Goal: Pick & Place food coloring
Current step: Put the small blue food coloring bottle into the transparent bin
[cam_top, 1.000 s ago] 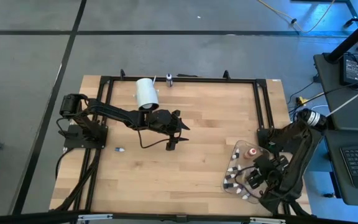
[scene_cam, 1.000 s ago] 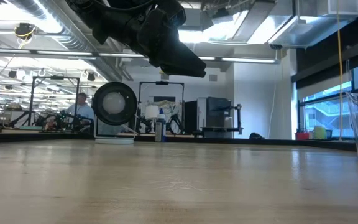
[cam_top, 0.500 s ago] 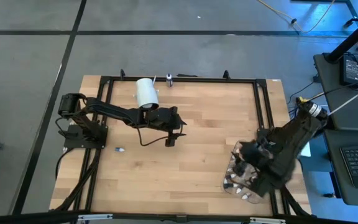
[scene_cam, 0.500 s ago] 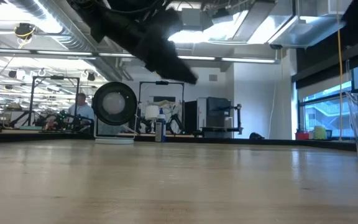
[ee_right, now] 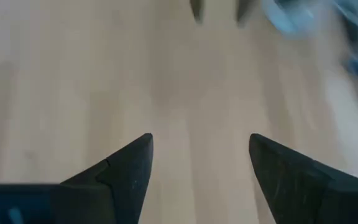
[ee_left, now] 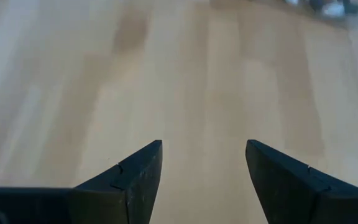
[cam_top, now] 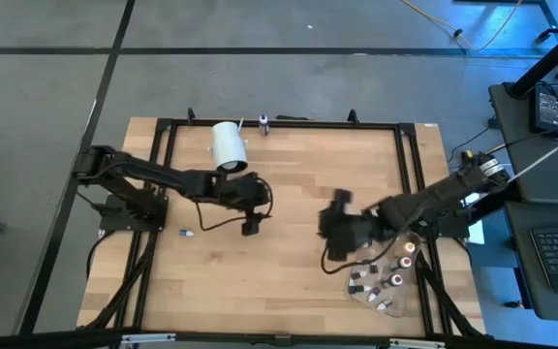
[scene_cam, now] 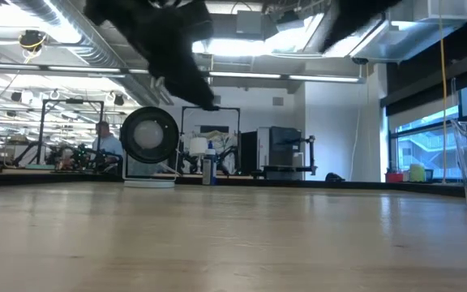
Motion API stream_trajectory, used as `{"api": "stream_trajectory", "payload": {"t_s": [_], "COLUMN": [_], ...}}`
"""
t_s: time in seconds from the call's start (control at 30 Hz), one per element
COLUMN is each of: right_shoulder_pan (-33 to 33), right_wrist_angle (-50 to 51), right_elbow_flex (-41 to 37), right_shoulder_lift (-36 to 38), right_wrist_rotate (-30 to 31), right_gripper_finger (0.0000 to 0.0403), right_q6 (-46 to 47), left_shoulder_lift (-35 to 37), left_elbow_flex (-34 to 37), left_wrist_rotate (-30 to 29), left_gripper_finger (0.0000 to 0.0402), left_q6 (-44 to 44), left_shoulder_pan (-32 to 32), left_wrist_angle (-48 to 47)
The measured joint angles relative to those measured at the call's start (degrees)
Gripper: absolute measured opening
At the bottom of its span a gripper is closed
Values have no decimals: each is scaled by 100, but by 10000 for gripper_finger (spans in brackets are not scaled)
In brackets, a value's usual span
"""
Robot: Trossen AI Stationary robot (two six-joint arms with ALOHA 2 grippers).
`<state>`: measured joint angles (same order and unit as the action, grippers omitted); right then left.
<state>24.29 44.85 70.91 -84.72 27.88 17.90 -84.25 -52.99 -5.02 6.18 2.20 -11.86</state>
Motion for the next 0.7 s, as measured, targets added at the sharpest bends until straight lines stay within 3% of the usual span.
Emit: {"api": "stream_trajectory", "payload": {"t_s": [0.13, 0.23, 0.47, 0.6, 0.7], "right_shoulder_pan": [-552, -826, -1185, -1320, -1461], "right_wrist_angle": [-1332, -2058, -2963, -3671, -3969], "right_elbow_flex": [0, 0, 0, -2, -4], "right_shoulder_lift": [-126, -311, -1023, -1495, -1715], "right_wrist_rotate": [-1280, -1825, -2384, -2507, -2658], "right_gripper_finger": [266, 266, 266, 266, 266], "right_q6": [-1780, -2510, -2909, -3022, -3017], "left_shoulder_lift": [142, 174, 175, 138, 138], "left_elbow_flex": [0, 0, 0, 4, 3], "left_wrist_rotate": [-11, -184, -738, -743, -759], "left_gripper_finger": [226, 226, 228, 226, 225], "left_q6": [748, 1525, 2392, 2757, 2509], "left_shoulder_pan": [322, 616, 1156, 1325, 1361], "left_wrist_angle": [-1005, -1960, -3930, -4027, -3828]}}
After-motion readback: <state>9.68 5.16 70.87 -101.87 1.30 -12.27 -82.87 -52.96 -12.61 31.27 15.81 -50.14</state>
